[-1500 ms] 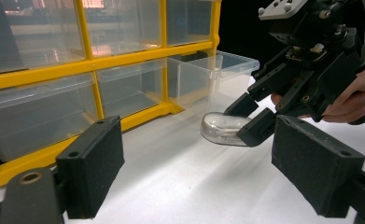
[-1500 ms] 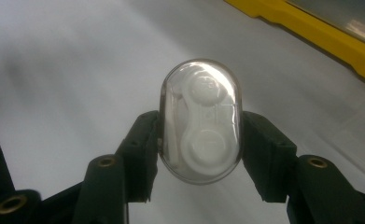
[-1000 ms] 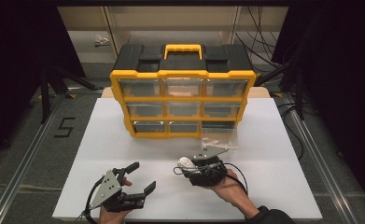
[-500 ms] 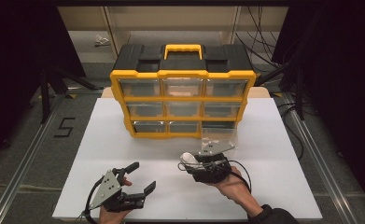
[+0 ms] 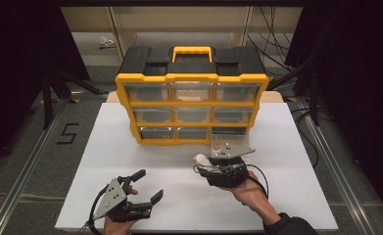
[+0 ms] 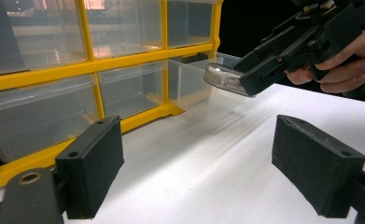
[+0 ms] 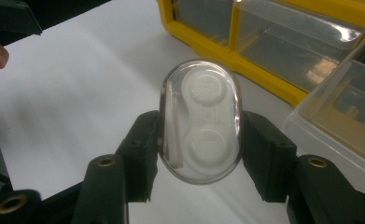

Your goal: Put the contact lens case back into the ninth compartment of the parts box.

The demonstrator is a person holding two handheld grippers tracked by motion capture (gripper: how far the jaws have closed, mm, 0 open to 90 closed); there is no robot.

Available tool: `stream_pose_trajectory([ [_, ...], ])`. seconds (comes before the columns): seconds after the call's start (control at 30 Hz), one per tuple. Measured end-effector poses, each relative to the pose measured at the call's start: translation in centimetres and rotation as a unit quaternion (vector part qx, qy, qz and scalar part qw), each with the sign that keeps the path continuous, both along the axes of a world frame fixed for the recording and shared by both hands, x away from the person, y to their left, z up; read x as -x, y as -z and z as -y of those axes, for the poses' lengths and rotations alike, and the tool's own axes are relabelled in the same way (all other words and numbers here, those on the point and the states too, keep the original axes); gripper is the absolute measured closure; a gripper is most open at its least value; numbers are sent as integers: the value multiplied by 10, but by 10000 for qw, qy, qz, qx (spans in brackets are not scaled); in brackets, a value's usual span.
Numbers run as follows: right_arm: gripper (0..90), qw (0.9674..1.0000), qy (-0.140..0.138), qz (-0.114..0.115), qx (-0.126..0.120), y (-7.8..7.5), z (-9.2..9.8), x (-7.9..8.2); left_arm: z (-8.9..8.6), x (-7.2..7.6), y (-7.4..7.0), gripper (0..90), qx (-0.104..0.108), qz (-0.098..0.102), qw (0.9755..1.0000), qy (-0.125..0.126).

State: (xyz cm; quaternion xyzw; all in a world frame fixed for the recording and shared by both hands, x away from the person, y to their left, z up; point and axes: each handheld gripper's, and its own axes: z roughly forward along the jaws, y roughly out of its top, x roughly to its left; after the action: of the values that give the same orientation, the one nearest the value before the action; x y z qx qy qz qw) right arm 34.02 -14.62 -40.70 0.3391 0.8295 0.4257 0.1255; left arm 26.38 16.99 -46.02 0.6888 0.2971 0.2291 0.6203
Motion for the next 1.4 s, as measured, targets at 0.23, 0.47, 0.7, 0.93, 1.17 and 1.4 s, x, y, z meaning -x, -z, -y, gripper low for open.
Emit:
stream_pose_trajectory([
  [0.23,497,9999,68,53,-94,-5,7,-2,0,0,0,160,3,9,10000,-14],
  [0.47,497,9998,124,111,-145,-10,12,-3,-2,-1,0,158,10,26,10000,-47],
  [0.7,497,9994,208,160,-220,-15,19,-5,-2,-1,0,158,22,23,10000,-51],
  [0.93,497,9990,286,200,-292,-19,25,-7,-3,-1,0,158,48,22,10000,-50],
  [1.17,497,9983,378,271,-351,-23,32,-9,-3,-1,0,158,67,20,10000,-55],
  [1.4,497,9975,486,303,-425,-26,39,-11,-3,-1,0,158,74,19,10000,-55],
])
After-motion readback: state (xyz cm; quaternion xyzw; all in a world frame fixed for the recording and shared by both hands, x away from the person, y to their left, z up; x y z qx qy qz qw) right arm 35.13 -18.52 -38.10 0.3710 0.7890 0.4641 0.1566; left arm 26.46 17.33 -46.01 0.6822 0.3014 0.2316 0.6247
